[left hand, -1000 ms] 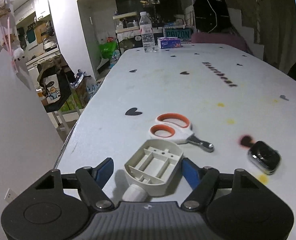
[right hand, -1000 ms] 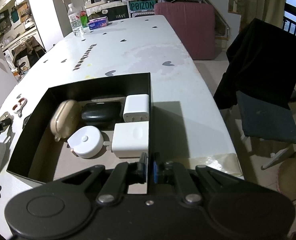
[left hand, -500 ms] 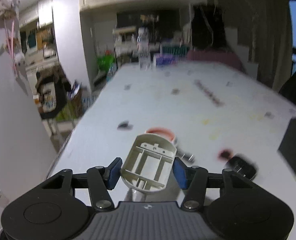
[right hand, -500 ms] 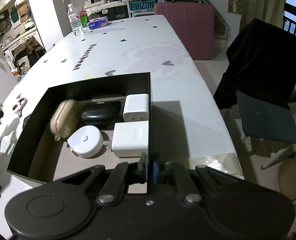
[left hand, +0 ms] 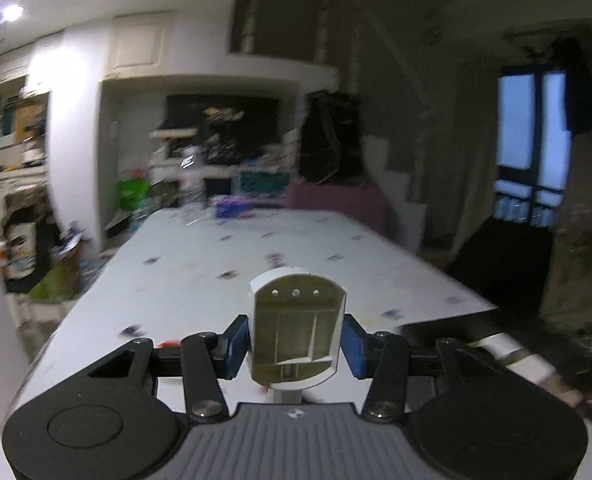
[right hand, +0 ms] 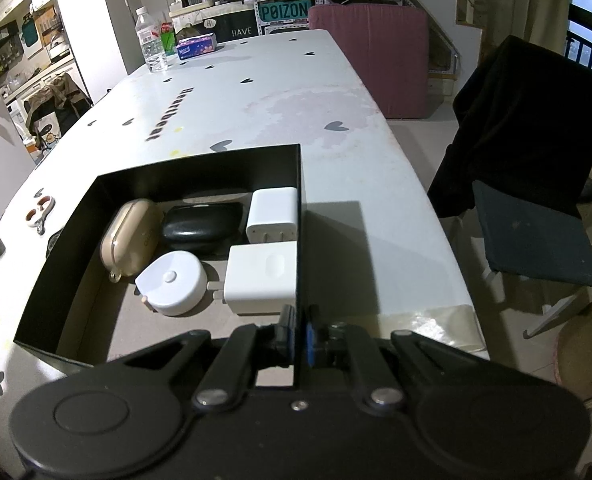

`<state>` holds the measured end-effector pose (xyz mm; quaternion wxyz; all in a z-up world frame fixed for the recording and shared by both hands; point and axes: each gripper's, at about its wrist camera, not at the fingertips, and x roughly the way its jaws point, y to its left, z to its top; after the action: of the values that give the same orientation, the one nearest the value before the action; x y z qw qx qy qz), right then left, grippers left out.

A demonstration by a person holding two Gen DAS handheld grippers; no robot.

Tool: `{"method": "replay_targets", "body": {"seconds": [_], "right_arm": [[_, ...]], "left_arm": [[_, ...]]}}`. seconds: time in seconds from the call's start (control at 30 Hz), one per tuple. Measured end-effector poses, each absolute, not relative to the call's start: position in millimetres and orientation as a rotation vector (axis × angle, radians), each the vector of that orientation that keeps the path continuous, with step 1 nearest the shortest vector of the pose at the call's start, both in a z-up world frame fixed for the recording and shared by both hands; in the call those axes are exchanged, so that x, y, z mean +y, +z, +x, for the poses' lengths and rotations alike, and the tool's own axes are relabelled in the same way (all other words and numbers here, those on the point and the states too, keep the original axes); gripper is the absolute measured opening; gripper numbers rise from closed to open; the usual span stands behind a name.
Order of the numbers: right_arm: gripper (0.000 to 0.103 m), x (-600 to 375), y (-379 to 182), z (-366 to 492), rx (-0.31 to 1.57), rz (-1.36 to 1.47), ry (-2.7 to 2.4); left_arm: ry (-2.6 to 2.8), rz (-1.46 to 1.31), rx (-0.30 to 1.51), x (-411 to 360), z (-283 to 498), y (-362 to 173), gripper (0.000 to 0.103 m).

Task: Organize rigid objects
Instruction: 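Carry the cream holder with the left gripper into the box and release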

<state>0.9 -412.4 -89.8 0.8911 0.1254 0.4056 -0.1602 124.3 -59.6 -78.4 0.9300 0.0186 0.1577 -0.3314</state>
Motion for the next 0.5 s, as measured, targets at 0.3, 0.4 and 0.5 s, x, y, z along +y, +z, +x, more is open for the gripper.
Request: {"method": "replay_targets", "body": {"seconds": [0.3, 0.4, 0.5], "right_arm": [[0.007, -412.4, -89.9, 0.8, 0.842, 0.263, -0.332], [0.007, -412.1, -90.1, 0.6, 0.841, 0.265, -0.33], [0.007, -412.6, -90.1, -0.5, 0.838, 0.273, -0.325]], "left_arm": [[-1.037, 0.123, 0.276, -136.6, 76.5, -45.9, 0.05], [-1.117, 0.205, 0.325, -167.5, 72.1, -60.1, 0.05], [-1.165, 0.315, 0.421, -197.6, 73.1, -77.0, 0.05]]}}
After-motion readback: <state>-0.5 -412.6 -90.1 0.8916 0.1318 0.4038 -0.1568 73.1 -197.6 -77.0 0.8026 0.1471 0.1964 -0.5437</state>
